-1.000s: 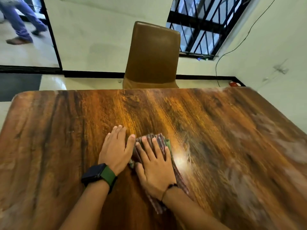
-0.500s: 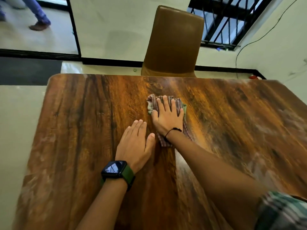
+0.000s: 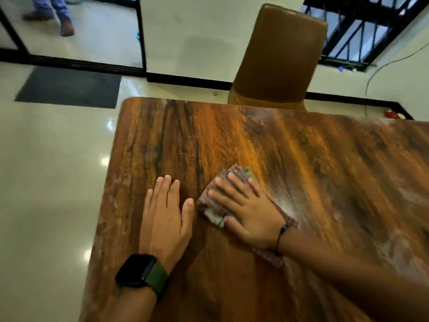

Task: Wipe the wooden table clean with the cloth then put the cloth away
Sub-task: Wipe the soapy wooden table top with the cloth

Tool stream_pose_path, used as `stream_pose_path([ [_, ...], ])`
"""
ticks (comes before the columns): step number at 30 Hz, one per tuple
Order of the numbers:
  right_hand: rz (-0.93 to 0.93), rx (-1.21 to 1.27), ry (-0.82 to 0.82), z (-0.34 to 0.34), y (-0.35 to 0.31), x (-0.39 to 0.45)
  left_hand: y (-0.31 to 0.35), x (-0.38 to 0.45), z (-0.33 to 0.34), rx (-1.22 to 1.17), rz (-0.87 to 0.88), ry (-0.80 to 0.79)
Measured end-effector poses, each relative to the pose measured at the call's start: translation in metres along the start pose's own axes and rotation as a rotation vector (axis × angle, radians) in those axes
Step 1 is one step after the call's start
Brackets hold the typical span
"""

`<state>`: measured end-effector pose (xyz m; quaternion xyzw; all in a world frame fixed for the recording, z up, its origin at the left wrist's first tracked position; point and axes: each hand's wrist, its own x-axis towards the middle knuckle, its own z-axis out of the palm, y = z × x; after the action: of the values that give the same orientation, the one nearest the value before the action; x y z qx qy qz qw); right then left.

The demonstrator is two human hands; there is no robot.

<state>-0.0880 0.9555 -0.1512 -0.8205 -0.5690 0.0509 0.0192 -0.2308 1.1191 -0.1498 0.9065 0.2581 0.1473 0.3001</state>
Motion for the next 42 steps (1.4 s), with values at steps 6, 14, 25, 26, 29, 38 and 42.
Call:
stream_pose_path([
  [6,0.539,0.084,0.015,-0.021,0.073,0.137,0.007,0.005,-0.001,-0.191,-0.069,0.083],
  [14,-0.052,0.001,0.07,0.007,-0.103,0.049,-0.002,-0.006,-0.028,-0.264,-0.205,0.156],
  [25,-0.051,0.026,0.003,-0.01,-0.057,0.176,-0.022,-0.025,-0.022,-0.027,-0.105,0.114],
  [26,0.006,0.039,0.013,-0.013,-0.054,0.199,-0.022,-0.024,-0.021,-0.015,-0.099,0.111],
  [29,0.137,0.062,0.044,-0.014,-0.055,0.263,-0.023,-0.023,-0.021,0.03,-0.103,0.093],
  [38,0.159,0.082,0.107,-0.023,-0.057,0.308,-0.024,-0.025,-0.021,0.103,-0.116,0.034],
  [42,0.191,0.083,0.113,-0.023,-0.018,0.29,-0.019,-0.028,-0.029,0.101,-0.137,0.016],
])
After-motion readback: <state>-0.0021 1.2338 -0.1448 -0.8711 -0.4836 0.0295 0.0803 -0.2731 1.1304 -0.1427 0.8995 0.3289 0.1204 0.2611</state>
